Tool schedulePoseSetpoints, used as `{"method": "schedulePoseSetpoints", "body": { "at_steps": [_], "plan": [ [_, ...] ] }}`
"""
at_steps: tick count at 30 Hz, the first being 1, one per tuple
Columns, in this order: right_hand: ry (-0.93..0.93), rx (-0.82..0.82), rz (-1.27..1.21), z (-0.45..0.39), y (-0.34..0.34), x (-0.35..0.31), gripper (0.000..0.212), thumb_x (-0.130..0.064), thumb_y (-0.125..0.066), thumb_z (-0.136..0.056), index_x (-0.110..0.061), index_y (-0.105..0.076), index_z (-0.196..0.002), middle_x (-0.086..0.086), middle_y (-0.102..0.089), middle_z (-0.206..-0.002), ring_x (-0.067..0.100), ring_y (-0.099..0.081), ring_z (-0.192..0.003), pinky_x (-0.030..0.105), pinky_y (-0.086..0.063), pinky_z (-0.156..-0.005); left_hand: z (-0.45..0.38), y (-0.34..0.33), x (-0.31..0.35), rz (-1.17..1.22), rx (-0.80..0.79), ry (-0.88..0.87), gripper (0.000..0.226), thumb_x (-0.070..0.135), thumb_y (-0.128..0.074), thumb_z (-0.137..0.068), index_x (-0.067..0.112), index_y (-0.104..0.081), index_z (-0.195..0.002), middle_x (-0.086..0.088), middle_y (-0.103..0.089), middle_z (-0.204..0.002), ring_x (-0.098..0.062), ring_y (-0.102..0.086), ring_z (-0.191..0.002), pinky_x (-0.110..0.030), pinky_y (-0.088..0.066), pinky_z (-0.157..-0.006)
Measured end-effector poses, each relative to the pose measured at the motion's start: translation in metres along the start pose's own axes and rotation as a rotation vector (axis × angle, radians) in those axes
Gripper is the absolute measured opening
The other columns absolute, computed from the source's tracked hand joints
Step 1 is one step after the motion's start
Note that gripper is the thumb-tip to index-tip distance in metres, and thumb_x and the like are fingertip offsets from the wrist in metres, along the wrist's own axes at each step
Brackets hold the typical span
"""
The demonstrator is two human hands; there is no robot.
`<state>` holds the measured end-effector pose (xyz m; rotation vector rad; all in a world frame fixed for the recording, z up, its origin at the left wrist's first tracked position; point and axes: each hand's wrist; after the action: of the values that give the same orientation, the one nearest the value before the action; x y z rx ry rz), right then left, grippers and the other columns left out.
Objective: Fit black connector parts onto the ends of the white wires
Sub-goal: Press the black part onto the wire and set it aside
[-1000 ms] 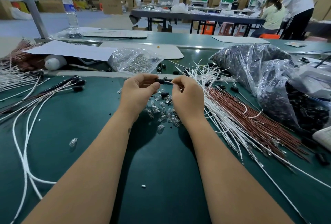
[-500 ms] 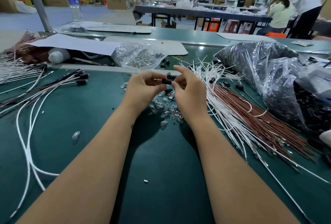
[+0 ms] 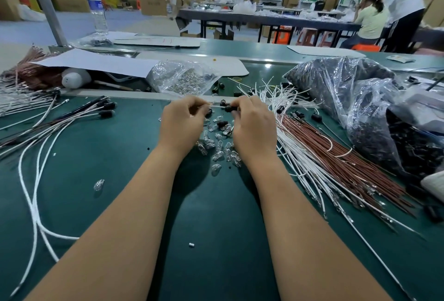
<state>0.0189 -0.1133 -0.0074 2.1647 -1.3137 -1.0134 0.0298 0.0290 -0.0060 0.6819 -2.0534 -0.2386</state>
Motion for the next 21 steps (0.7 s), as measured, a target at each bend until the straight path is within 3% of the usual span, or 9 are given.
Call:
{"method": "schedulePoseSetpoints", "body": {
  "at_steps": [2,4,7,8,11,14,17,19,21],
  "plan": [
    [-0.092,0.058,0.114,-0.002,0.002,0.008,0.015,-0.010,-0.051,-0.096,-0.014,-0.058,-0.108,-0.001,-0.059,-0.100,0.013,-0.048,-0.088,0.025,-0.031,-0.079,-0.005,0.007,-0.008,-0.108,0.178,0.077,0.014,0.016,-0.059,-0.092,0.010,-0.071,-0.098,-0.001,-0.067,-0.081,-0.014,-0.060,-0.074,-0.012,-0.045,-0.068],
    [-0.181,0.104,0.146,-0.002,0.005,0.015,0.014,-0.006,-0.050,-0.095,-0.015,-0.056,-0.105,-0.003,-0.058,-0.094,0.014,-0.047,-0.084,0.026,-0.030,-0.077,-0.010,0.018,-0.020,-0.215,0.331,0.245,0.019,0.018,-0.054,-0.094,0.012,-0.070,-0.101,-0.010,-0.069,-0.095,-0.030,-0.058,-0.097,-0.034,-0.049,-0.083],
    [-0.197,0.113,0.151,-0.002,0.007,0.015,0.015,-0.002,-0.051,-0.093,-0.014,-0.056,-0.102,-0.003,-0.058,-0.089,0.014,-0.044,-0.079,0.026,-0.029,-0.074,-0.010,0.029,-0.027,-0.377,0.374,0.422,0.022,0.019,-0.050,-0.093,0.018,-0.068,-0.106,-0.013,-0.062,-0.118,-0.036,-0.043,-0.118,-0.042,-0.037,-0.093],
    [-0.173,0.102,0.154,-0.003,0.006,0.013,0.016,-0.002,-0.051,-0.093,-0.014,-0.055,-0.102,-0.002,-0.059,-0.089,0.015,-0.046,-0.080,0.026,-0.029,-0.074,-0.009,0.029,-0.025,-0.411,0.370,0.360,0.025,0.015,-0.051,-0.091,0.021,-0.067,-0.109,-0.008,-0.061,-0.123,-0.035,-0.040,-0.121,-0.043,-0.034,-0.096],
    [-0.071,0.059,0.120,-0.002,0.002,0.001,0.016,-0.002,-0.049,-0.094,-0.013,-0.056,-0.103,0.000,-0.062,-0.090,0.016,-0.052,-0.082,0.025,-0.028,-0.072,-0.003,0.015,-0.008,-0.396,0.294,-0.077,0.036,0.006,-0.054,-0.084,0.023,-0.067,-0.113,0.004,-0.062,-0.124,-0.027,-0.041,-0.124,-0.041,-0.024,-0.102],
    [0.046,0.026,0.000,0.001,0.000,-0.010,0.015,-0.005,-0.045,-0.097,-0.011,-0.057,-0.104,0.003,-0.062,-0.092,0.019,-0.051,-0.082,0.027,-0.027,-0.071,0.002,-0.006,0.006,-0.346,0.080,-0.342,0.028,0.005,-0.051,-0.090,0.014,-0.068,-0.111,-0.004,-0.069,-0.110,-0.029,-0.052,-0.110,-0.035,-0.030,-0.094],
    [0.102,0.005,0.044,0.002,-0.002,-0.010,0.017,-0.006,-0.045,-0.096,-0.013,-0.056,-0.106,0.001,-0.061,-0.095,0.018,-0.047,-0.081,0.029,-0.027,-0.073,0.001,-0.012,0.004,-0.370,0.033,-0.347,0.024,0.003,-0.049,-0.093,0.009,-0.069,-0.106,-0.009,-0.071,-0.102,-0.031,-0.055,-0.098,-0.035,-0.035,-0.087],
    [0.045,0.045,0.135,0.001,-0.001,-0.005,0.023,-0.001,-0.046,-0.092,-0.016,-0.056,-0.105,-0.004,-0.061,-0.090,0.015,-0.043,-0.078,0.029,-0.018,-0.070,-0.002,-0.007,-0.003,-0.455,0.092,-0.245,0.025,0.001,-0.049,-0.092,0.008,-0.070,-0.103,-0.011,-0.071,-0.097,-0.030,-0.054,-0.094,-0.037,-0.035,-0.083],
    [-0.038,0.084,0.188,0.000,0.002,0.000,0.026,0.002,-0.047,-0.089,-0.018,-0.057,-0.102,-0.005,-0.060,-0.084,0.016,-0.044,-0.078,0.030,-0.019,-0.070,-0.005,0.003,-0.012,-0.520,0.166,-0.075,0.027,0.000,-0.048,-0.090,0.009,-0.070,-0.104,-0.013,-0.069,-0.094,-0.031,-0.052,-0.095,-0.037,-0.033,-0.078]
  ]
}}
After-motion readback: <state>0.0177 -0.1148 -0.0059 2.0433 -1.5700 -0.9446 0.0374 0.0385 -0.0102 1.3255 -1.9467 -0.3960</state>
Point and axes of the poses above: each hand's wrist, its own z-axis away from the middle knuckle, its own y-axis out of the back of the hand, x = y × z
